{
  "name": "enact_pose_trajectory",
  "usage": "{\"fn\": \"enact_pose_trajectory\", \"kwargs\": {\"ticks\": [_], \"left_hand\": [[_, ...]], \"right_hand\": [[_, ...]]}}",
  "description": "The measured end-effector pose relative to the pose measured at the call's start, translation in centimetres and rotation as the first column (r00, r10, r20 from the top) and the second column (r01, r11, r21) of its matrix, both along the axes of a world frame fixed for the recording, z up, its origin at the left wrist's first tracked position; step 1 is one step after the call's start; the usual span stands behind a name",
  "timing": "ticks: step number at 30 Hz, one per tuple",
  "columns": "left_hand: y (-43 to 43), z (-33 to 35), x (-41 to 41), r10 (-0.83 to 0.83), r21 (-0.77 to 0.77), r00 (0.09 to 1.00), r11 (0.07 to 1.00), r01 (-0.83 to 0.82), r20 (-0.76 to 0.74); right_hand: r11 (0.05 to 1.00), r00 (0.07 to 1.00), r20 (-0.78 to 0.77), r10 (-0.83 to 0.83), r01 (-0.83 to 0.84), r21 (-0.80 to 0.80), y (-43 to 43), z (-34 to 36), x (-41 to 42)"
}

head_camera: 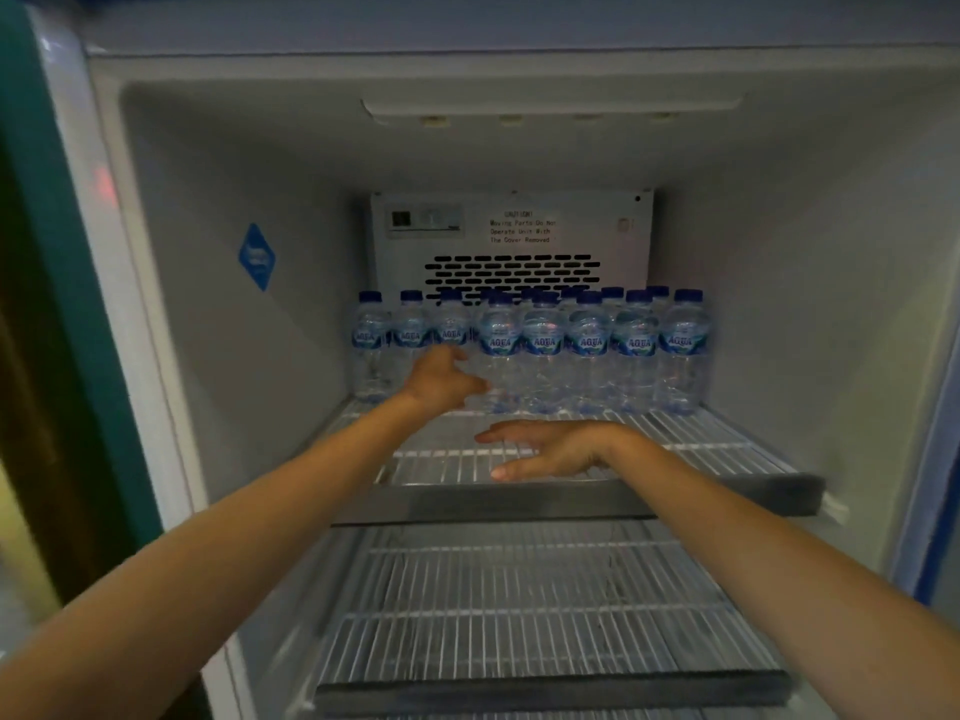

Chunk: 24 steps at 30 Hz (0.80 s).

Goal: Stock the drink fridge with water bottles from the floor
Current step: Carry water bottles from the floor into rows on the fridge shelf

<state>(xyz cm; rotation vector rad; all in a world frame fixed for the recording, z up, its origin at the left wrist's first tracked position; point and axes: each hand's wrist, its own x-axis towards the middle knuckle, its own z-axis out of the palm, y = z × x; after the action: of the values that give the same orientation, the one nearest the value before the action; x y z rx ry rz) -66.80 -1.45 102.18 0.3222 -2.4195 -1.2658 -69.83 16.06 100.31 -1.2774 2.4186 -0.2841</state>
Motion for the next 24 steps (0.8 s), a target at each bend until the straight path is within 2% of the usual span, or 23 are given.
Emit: {"fn": "enact_pose_trajectory", "kwargs": {"ticks": [4, 7, 9, 11, 12, 13, 16, 19, 21, 24], "left_hand": [[-1.6, 0.1, 8.9, 0.084, -0.085, 0.949, 0.990, -0.115, -0.305], [-2.4, -0.8, 16.7, 0.092, -0.236, 0.873, 0.944, -0.229, -0.480], [-3.2, -2.2, 21.6, 0.118, -0.273, 0.855, 0.918, -0.288, -0.505], [-4.5, -4.3, 26.4, 0.162, -0.268, 0.851, 0.905, -0.330, -0.499], [-5.3, -5.8, 28.7, 0.197, -0.264, 0.856, 0.897, -0.354, -0.479], [-6.0, -7.5, 31.2, 0.241, -0.264, 0.864, 0.886, -0.382, -0.441], [-8.3, -14.1, 38.9, 0.427, -0.254, 0.873, 0.840, -0.480, -0.236], [-10.3, -22.3, 47.5, 0.580, -0.212, 0.814, 0.800, -0.561, 0.033], [-10.7, -27.9, 53.5, 0.611, -0.168, 0.757, 0.792, -0.587, 0.232], [-10.2, -35.5, 62.2, 0.624, -0.149, 0.651, 0.761, -0.631, 0.432]], "right_hand": [[0.977, 0.997, -0.074, -0.027, 0.011, -0.211, -1.3, -0.4, 1.9], [0.914, 0.983, -0.170, -0.068, -0.007, -0.405, -4.2, -0.2, 6.5], [0.797, 0.980, -0.188, -0.069, -0.060, -0.601, -6.1, -0.5, 11.3], [0.630, 0.985, -0.170, -0.015, -0.123, -0.767, -7.8, -1.9, 16.7], [0.572, 0.989, -0.143, 0.039, -0.139, -0.808, -8.6, -3.3, 19.4], [0.559, 0.989, -0.108, 0.098, -0.145, -0.816, -9.5, -5.2, 22.0], [0.702, 0.970, 0.033, 0.239, -0.150, -0.697, -12.2, -11.9, 29.6], [0.855, 0.933, 0.211, 0.292, -0.156, -0.495, -14.9, -19.4, 36.2], [0.908, 0.910, 0.306, 0.279, -0.147, -0.392, -16.4, -24.5, 40.5], [0.958, 0.882, 0.400, 0.247, -0.160, -0.239, -18.0, -31.7, 47.0]]}}
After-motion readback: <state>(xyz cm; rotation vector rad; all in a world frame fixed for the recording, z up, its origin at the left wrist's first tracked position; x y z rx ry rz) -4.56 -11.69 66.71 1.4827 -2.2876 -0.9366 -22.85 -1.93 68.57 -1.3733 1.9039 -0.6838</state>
